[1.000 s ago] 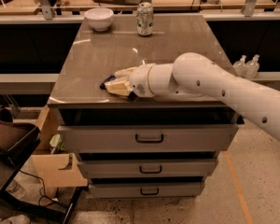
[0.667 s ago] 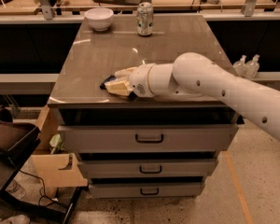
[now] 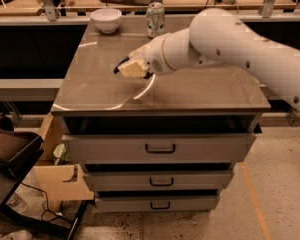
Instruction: Move rxbar blueberry near 7up can
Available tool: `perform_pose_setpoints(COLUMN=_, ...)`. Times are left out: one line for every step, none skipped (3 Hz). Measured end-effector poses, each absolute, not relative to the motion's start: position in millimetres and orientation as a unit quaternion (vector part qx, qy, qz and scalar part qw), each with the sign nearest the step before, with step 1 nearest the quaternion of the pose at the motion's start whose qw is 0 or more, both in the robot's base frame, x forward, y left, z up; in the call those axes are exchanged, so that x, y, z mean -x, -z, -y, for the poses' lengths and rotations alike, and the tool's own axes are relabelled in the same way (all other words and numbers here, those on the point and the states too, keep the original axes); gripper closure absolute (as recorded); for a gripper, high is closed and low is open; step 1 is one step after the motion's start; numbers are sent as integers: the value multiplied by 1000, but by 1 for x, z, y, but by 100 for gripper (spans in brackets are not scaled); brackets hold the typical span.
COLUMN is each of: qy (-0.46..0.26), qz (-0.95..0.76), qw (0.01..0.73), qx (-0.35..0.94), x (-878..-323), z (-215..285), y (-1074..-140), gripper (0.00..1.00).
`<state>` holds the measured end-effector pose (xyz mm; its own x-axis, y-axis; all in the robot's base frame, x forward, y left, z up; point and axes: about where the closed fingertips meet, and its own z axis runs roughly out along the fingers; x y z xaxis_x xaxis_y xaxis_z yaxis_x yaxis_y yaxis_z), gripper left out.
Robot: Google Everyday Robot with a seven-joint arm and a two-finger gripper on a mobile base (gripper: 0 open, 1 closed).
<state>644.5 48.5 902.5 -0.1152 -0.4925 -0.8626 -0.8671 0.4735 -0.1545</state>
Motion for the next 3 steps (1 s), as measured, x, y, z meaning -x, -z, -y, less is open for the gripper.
perform_pose_setpoints(qy=-157, qz=-721, qw=458, qx=495, x=-659, z=-35, y=-941, gripper=100)
perform_pose_setpoints(qy=-137, qz=-723, qw=459, qx=497, x=-687, z=-20, y=-961, gripper=100)
perform_pose_setpoints(qy=-139, qz=-722, qw=479, qx=479, x=-724, z=3, y=-974, gripper=100)
